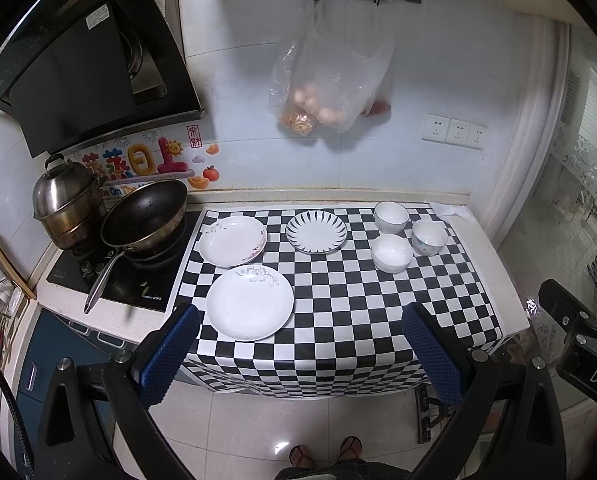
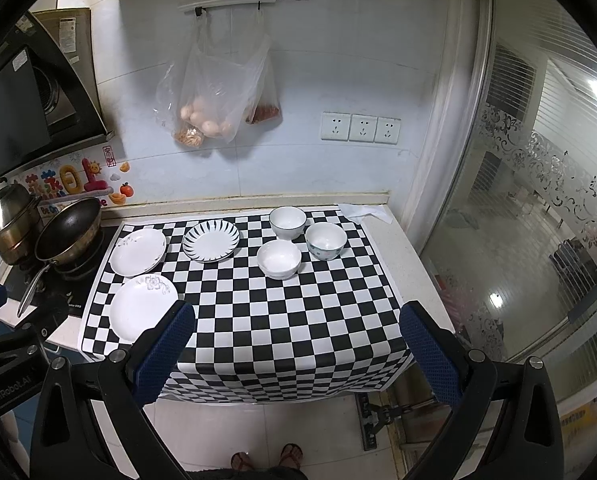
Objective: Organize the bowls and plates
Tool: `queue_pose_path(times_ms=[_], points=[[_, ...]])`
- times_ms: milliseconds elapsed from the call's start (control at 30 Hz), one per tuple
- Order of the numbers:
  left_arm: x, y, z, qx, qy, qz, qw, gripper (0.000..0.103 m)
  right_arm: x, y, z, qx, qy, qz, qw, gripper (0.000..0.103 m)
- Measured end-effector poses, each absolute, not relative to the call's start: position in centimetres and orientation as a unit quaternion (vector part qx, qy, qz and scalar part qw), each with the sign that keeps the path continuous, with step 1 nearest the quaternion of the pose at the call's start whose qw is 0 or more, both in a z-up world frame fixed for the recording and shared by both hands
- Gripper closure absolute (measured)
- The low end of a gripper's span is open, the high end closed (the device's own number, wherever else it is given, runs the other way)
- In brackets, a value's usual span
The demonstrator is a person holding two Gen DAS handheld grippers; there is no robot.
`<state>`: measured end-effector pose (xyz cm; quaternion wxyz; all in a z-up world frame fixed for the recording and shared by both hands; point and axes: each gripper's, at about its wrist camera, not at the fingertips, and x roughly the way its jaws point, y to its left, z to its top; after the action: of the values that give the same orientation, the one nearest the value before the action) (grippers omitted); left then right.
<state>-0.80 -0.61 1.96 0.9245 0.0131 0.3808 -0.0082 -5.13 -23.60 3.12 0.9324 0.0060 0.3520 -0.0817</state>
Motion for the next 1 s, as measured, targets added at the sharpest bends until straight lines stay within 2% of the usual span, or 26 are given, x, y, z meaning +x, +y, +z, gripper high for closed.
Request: queue_pose_path(times_ms=[167,300,433,633,667,800,833,900,1000], points=[[0.1,0.3,1.3,0.008,0.387,-0.007,0.922,0.000,-4.0,-23.4,2.9,0.020,0.354,-0.076,0.932,0.000],[3.3,3.8,-1.6,-0.015,0.413,0.008,0.910,0.000,-2.1,-23.3,1.2,0.055,0.354,-0.036,0.933,0.000],[8.0,8.3,-7.8,-0.019,0.466,0.050,0.883,0.000,4.8,-22.4,-6.8,0.106,0.451,0.034,0.885,0.000],[14.8,14.4,-18.6,-0.060,0.571,0.066,0.816,0.002,14.0,-18.6,-17.6,0.095,0.531,0.080,0.838,0.002],[15.7,15.1,-20.2,-0.063,0.583,0.068,0.807,0.002,14.0,-18.6,-17.6,0.095,0.531,0.080,0.838,0.002],[19.4,18.0,-26.2,-0.084,0.622,0.087,0.773,0.015,22.2,-15.1,-26.5,0.118,0.596,0.128,0.784,0.008],[20.3,18.7,-27.5,-0.094,0.631,0.091,0.765,0.020,22.2,-15.1,-26.5,0.118,0.596,0.128,0.784,0.010],[21.8,20.1,-29.6,-0.118,0.644,0.096,0.749,0.026,26.6,-12.0,-30.6,0.113,0.620,0.163,0.759,0.014],[24.1,21.5,-32.1,-0.144,0.654,0.100,0.736,0.031,28.8,-10.0,-32.6,0.096,0.639,0.177,0.742,0.025]])
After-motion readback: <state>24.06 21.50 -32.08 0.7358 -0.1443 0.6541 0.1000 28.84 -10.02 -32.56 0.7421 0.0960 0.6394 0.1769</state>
